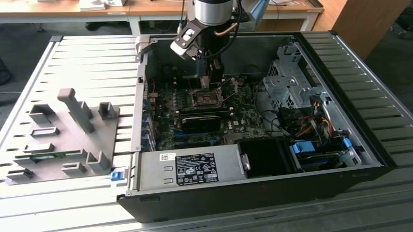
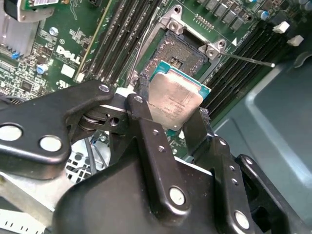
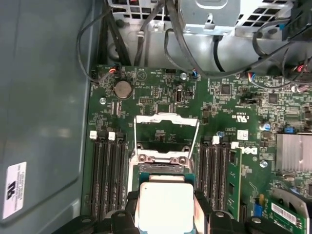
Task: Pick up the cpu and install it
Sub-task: 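Place the cpu into insertion slot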
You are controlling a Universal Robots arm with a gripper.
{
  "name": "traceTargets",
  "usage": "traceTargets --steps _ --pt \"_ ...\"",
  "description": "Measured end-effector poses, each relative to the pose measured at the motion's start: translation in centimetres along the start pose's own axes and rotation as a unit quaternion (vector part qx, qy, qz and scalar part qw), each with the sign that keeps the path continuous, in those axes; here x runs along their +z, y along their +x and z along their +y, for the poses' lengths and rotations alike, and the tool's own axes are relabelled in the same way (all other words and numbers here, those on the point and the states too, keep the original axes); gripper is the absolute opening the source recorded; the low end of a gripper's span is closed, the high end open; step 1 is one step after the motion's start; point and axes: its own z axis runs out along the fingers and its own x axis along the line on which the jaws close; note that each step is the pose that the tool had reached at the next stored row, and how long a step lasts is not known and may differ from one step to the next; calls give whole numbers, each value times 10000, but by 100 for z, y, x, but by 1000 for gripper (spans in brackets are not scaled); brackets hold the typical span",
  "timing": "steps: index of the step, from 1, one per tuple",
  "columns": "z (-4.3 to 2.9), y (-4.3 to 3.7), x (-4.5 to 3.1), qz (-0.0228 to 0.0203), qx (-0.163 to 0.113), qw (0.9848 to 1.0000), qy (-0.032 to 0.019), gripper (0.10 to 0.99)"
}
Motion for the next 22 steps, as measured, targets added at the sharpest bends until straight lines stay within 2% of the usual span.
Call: traceTargets --steps 6,14,22 --pt "-5 4 106 0 2 10000 0 525" --pt "-19 5 173 0 4 10000 0 525" --pt "-55 8 280 -2 41 10000 0 525"
